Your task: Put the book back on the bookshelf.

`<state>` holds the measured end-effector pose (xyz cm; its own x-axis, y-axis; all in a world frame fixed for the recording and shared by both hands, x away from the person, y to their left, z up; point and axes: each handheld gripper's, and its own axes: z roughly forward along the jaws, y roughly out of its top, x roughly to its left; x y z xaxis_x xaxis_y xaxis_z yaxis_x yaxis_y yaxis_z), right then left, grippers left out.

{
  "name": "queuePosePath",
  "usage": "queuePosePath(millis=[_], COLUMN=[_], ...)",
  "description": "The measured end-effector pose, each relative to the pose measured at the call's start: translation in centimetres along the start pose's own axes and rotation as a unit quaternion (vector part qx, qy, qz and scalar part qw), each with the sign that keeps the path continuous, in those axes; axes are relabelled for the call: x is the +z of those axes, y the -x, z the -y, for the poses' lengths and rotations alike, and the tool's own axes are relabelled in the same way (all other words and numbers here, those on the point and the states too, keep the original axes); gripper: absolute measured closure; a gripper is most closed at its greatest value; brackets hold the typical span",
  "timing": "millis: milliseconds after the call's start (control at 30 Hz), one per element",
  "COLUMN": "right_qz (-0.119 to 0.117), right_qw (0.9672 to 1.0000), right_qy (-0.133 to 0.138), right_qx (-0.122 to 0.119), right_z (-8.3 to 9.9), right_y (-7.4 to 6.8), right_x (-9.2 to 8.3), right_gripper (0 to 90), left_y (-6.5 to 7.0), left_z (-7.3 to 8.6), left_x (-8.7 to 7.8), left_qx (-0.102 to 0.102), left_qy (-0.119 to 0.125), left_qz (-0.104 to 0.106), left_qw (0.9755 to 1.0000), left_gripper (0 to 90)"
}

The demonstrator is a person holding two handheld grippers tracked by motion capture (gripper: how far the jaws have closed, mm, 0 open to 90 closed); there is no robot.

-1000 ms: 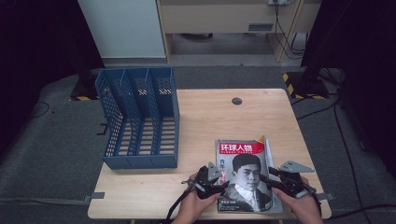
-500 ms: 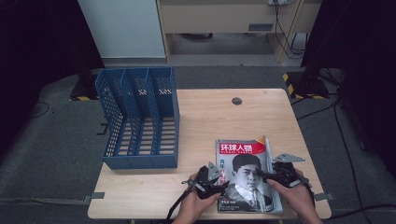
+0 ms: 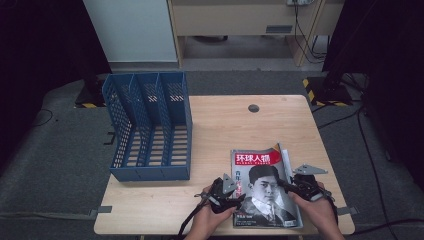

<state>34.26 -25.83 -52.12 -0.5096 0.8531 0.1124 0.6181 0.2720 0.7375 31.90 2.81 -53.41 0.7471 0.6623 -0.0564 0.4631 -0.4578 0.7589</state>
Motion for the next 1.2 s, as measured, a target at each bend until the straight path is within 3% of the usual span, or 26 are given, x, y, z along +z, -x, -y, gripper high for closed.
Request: queuePosePath(millis=[100, 333, 467, 733, 867, 900, 1033, 1200], right_qz=[0.0, 0.01, 0.011, 0.008, 0.0, -0.003, -0.015, -0.034], right_qw=[0.9999, 0.9992, 0.9986, 0.9975, 0.9963, 0.9955, 0.9929, 0.9892], right_qy=[0.01, 0.028, 0.04, 0.058, 0.074, 0.084, 0.105, 0.13], right_qx=[-0.008, -0.028, -0.032, -0.038, -0.044, -0.044, -0.054, -0.059], right_z=[0.0, -0.1, -0.2, -0.3, -0.6, -0.7, -0.9, -1.1], right_y=[-0.3, -0.8, -1.3, -1.6, -2.0, -2.3, -2.7, -3.0], right_x=[-0.2, -0.4, -0.7, -1.1, -1.7, -2.0, -2.8, -3.8], right_gripper=[78.1, 82.8, 85.5, 87.8, 87.9, 88.0, 88.0, 88.0], left_y=[-0.1, -0.1, -0.2, -1.0, -1.4, -1.7, -2.4, -2.4], left_z=[0.0, -0.1, -0.1, 0.0, 0.2, 0.1, 0.1, 0.1], left_x=[0.0, 0.1, 0.1, -0.1, -0.4, -0.6, -0.6, -0.3], left_qx=[0.0, -0.003, -0.009, -0.003, -0.01, -0.023, -0.043, -0.041], left_qy=[0.0, -0.002, -0.006, 0.006, 0.016, 0.025, 0.026, 0.02], left_qz=[0.001, -0.001, -0.01, 0.008, 0.029, 0.033, 0.046, 0.055], left_qw=[1.0, 1.0, 0.9999, 0.9999, 0.9994, 0.9989, 0.9977, 0.9975], left_gripper=[41.9, 39.9, 28.2, 13.4, 11.1, 11.1, 11.1, 11.3])
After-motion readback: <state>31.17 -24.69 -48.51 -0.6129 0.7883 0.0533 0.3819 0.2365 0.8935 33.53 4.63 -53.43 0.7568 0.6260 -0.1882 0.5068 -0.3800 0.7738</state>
